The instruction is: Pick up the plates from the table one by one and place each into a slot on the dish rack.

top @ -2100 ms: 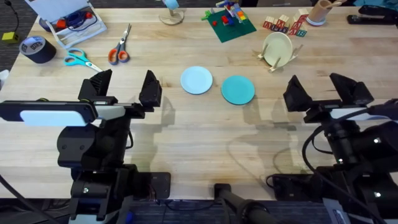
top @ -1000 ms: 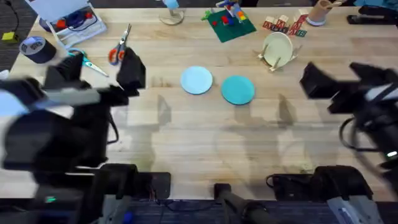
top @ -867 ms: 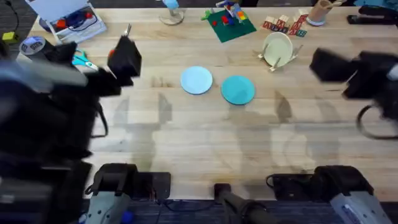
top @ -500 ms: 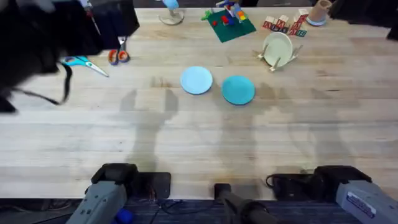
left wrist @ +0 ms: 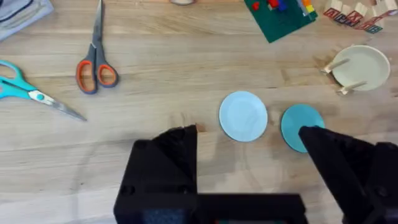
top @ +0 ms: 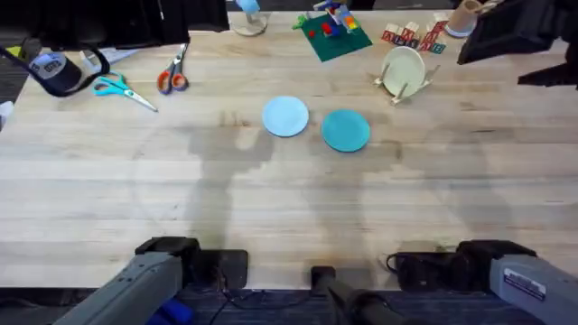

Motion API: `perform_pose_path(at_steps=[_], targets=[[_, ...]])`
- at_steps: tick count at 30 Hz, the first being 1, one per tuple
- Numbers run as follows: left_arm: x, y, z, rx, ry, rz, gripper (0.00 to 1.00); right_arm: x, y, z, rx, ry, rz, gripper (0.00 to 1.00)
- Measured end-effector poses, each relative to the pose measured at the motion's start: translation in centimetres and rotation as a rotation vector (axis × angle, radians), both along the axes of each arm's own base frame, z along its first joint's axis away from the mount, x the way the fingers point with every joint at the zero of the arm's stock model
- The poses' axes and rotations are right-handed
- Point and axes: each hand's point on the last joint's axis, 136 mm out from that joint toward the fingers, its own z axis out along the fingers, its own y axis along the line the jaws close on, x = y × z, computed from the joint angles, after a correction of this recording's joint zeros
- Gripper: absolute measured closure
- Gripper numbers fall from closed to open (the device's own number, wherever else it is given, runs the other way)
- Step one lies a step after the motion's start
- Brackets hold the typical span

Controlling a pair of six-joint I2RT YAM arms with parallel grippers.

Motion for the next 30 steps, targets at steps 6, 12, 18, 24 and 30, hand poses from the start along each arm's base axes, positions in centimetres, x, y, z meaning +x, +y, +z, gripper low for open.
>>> perform_pose_path(at_steps=[6, 12, 18, 24, 30], targets=[[-0.39, -0.18, -0.33, -0.008, 0.021, -0.007, 0.007, 0.51, 0.00, 0.34, 0.003, -0.024, -0.005, 0.005], [-0.41, -0.25, -0.32, -0.011, 0.021, -0.010, 0.007, 0.62, 0.00, 0.42, 0.003, -0.030, -0.005, 0.005], [-0.40, -0.26, -0.31, -0.015, 0.022, -0.008, 0.272, 0.79, 0.00, 0.55, 0.003, -0.039, -0.005, 0.005], [-0.39, -0.30, -0.29, -0.018, 0.022, -0.008, 0.777, 0.79, 0.00, 0.55, 0.003, -0.039, -0.005, 0.005], [-0.18, -0.29, -0.08, -0.018, 0.009, -0.007, 0.958, 0.80, 0.00, 0.55, 0.003, -0.039, -0.005, 0.005]])
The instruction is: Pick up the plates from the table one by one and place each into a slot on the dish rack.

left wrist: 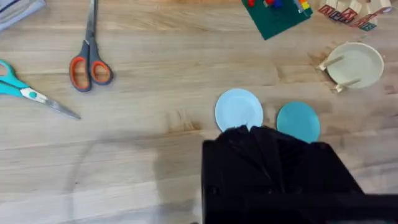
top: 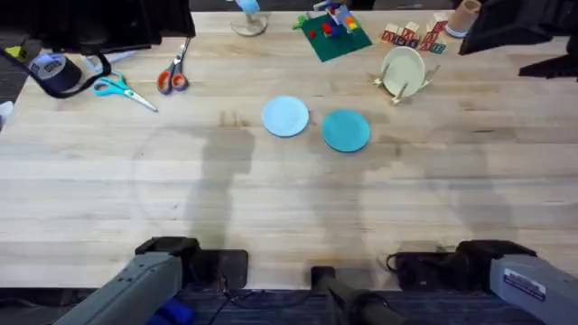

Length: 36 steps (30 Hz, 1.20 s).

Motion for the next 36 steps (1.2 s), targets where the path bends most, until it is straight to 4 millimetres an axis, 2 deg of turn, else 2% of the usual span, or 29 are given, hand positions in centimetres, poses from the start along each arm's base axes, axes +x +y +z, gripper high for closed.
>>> perform_pose_path(at_steps=[8, 13, 19, 24, 36], targets=[[0.4, -0.2, 0.3, -0.009, -0.016, -0.009, 0.959, 0.0, 0.0, 0.0, 0.000, 0.001, 0.000, 0.006], [2.2, -1.8, 0.0, -0.076, -0.011, -0.078, 0.959, 0.0, 0.0, 0.0, 0.000, 0.001, 0.000, 0.005], [5.1, -4.2, -1.6, -0.179, 0.023, -0.193, 0.959, 0.0, 0.0, 0.0, 0.000, 0.000, 0.000, 0.005], [5.8, -5.6, -3.3, -0.241, 0.089, -0.265, 0.961, 0.0, 0.0, 0.0, 0.000, 0.000, 0.000, 0.006], [7.2, -7.4, -7.5, -0.317, 0.201, -0.391, 0.961, 0.0, 0.0, 0.0, 0.000, 0.000, 0.000, 0.007]])
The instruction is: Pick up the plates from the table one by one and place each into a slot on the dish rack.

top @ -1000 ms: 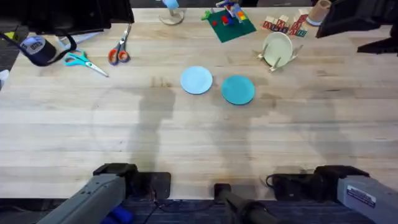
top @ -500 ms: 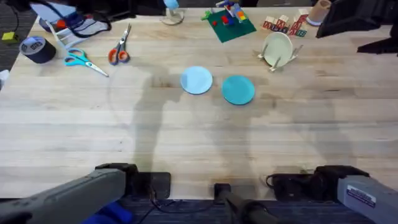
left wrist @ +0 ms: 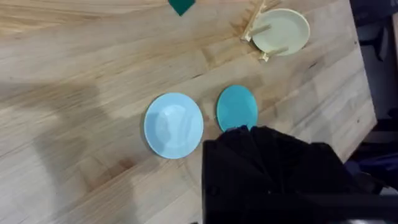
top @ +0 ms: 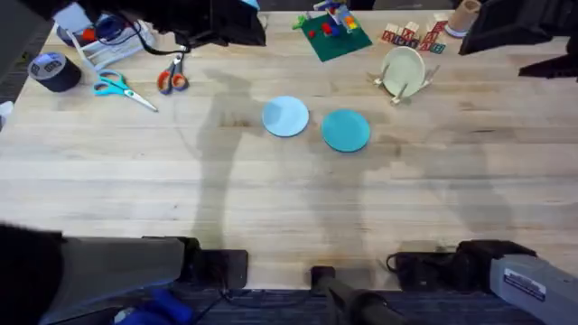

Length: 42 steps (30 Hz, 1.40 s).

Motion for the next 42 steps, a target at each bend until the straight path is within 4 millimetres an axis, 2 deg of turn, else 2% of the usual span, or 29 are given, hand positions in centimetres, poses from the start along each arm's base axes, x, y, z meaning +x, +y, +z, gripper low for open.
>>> perform_pose_path(at_steps=[6, 12, 42], targets=[[0.7, -0.3, -2.4, -0.034, 0.080, -0.020, 0.961, 0.0, 0.0, 0.0, 0.000, 0.000, 0.000, 0.005], [1.6, 0.4, -4.3, -0.087, 0.148, -0.008, 0.961, 0.0, 0.0, 0.0, 0.000, 0.000, 0.000, 0.006], [1.5, 0.8, -4.8, -0.067, 0.138, -0.029, 0.959, 0.0, 0.0, 0.0, 0.000, 0.000, 0.000, 0.006]])
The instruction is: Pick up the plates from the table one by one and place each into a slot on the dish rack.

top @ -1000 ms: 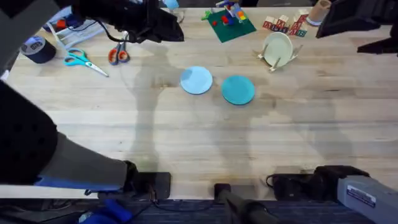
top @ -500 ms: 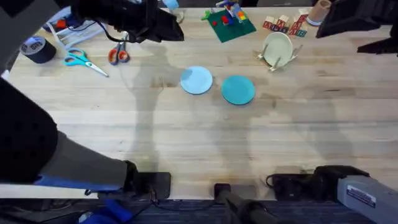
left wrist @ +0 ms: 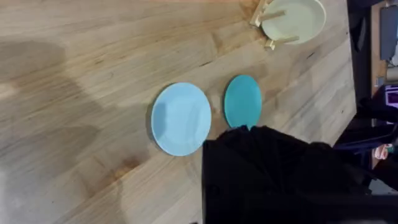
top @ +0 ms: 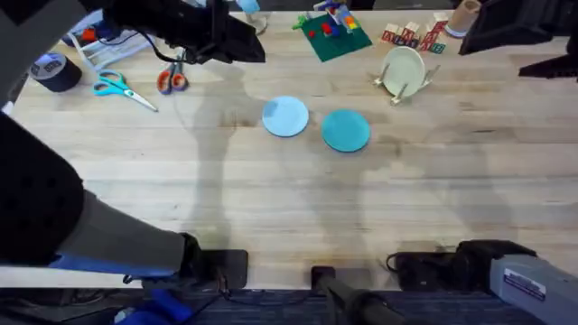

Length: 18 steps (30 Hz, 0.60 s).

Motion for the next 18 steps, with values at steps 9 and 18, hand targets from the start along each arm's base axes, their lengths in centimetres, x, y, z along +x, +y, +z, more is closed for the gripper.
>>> perform_pose_path(at_steps=[9, 18], targets=[[-0.2, 0.1, -3.9, 0.009, 0.114, -0.031, 0.959, 0.0, 0.0, 0.0, 0.000, -0.001, 0.000, 0.006], [0.0, 0.1, -7.9, 0.008, 0.209, -0.051, 0.959, 0.0, 0.0, 0.0, 0.000, -0.001, 0.000, 0.006]])
